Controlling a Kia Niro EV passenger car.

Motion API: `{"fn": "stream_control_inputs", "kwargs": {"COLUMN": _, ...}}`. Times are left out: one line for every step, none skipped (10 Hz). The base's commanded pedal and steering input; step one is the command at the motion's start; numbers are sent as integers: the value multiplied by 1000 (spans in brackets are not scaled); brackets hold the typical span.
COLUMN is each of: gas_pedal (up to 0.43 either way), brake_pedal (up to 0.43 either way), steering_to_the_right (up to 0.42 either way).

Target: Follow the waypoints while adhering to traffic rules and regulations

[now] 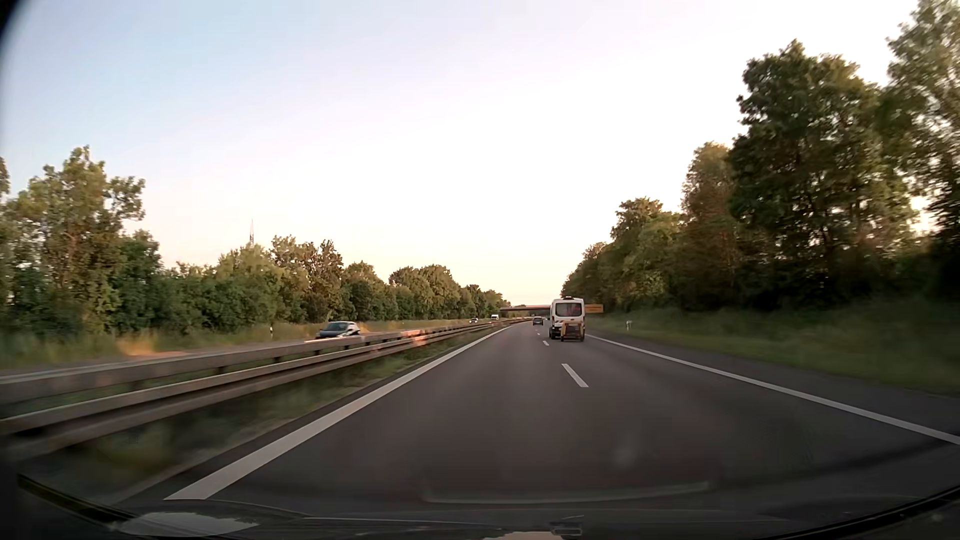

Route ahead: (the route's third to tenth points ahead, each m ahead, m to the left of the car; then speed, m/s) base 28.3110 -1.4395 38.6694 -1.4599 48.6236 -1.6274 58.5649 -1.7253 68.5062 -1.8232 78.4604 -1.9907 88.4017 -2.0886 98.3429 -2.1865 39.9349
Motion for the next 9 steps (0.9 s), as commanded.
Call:
{"fn": "stream_control_inputs", "kwargs": {"gas_pedal": 441, "brake_pedal": 18, "steering_to_the_right": 2}}
{"fn": "stream_control_inputs", "kwargs": {"gas_pedal": 441, "brake_pedal": 18, "steering_to_the_right": 2}}
{"fn": "stream_control_inputs", "kwargs": {"gas_pedal": 441, "brake_pedal": 18, "steering_to_the_right": 1}}
{"fn": "stream_control_inputs", "kwargs": {"gas_pedal": 441, "brake_pedal": 18, "steering_to_the_right": 2}}
{"fn": "stream_control_inputs", "kwargs": {"gas_pedal": 441, "brake_pedal": 18, "steering_to_the_right": 2}}
{"fn": "stream_control_inputs", "kwargs": {"gas_pedal": 441, "brake_pedal": 18, "steering_to_the_right": 2}}
{"fn": "stream_control_inputs", "kwargs": {"gas_pedal": 441, "brake_pedal": 18, "steering_to_the_right": 3}}
{"fn": "stream_control_inputs", "kwargs": {"gas_pedal": 441, "brake_pedal": 18, "steering_to_the_right": 3}}
{"fn": "stream_control_inputs", "kwargs": {"gas_pedal": 441, "brake_pedal": 18, "steering_to_the_right": 3}}
